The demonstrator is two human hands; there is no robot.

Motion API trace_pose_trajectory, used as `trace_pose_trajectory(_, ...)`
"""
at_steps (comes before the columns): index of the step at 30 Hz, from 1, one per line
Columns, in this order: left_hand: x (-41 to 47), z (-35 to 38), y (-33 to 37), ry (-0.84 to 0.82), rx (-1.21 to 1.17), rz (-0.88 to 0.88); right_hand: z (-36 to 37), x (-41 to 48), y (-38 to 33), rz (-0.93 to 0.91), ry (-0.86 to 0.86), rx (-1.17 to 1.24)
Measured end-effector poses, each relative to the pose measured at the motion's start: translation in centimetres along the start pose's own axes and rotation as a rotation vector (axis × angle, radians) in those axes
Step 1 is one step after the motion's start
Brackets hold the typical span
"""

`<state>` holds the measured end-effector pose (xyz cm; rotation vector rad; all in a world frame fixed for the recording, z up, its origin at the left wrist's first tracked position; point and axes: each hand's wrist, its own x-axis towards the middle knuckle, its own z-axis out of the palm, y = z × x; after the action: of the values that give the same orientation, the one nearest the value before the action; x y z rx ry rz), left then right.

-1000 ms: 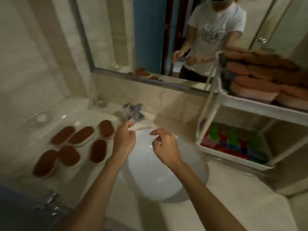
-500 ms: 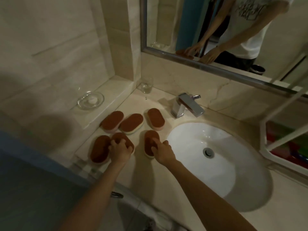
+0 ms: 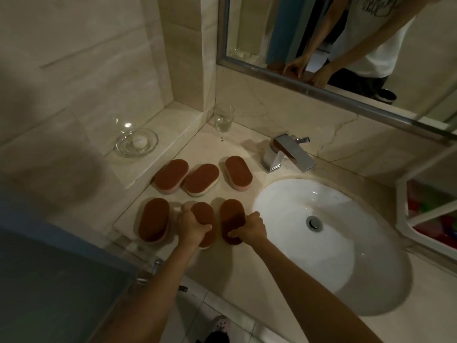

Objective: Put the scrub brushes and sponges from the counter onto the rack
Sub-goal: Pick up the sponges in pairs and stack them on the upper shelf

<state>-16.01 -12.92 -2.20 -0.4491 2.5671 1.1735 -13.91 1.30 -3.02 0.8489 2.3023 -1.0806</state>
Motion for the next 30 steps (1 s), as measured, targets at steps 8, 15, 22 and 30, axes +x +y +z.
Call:
trace_pose_trajectory(8, -1.1, 0.5, 3.9, 0.048, -0.275, 0.027, -3.4, -2.3, 1.4, -0.130, 0.156, 0.033)
trace_pose_trajectory(15, -6.7, 0.4, 15.8, -0.013, -0.520, 0.366, -15.0, -7.8, 1.0, -0.326, 0.506, 0.267)
trace_pose_trajectory(22, -14.7, 2.5, 27.6, -0.099, -0.623, 0.610, -27.0, -14.0, 3.3, -0.460, 0.809, 0.385)
trace_pose_trajectory(30, -23.1, 9.0, 40.2, -0.197, -0.593, 0.832, -41.1, -18.3, 9.8, -0.495, 0.940, 0.484)
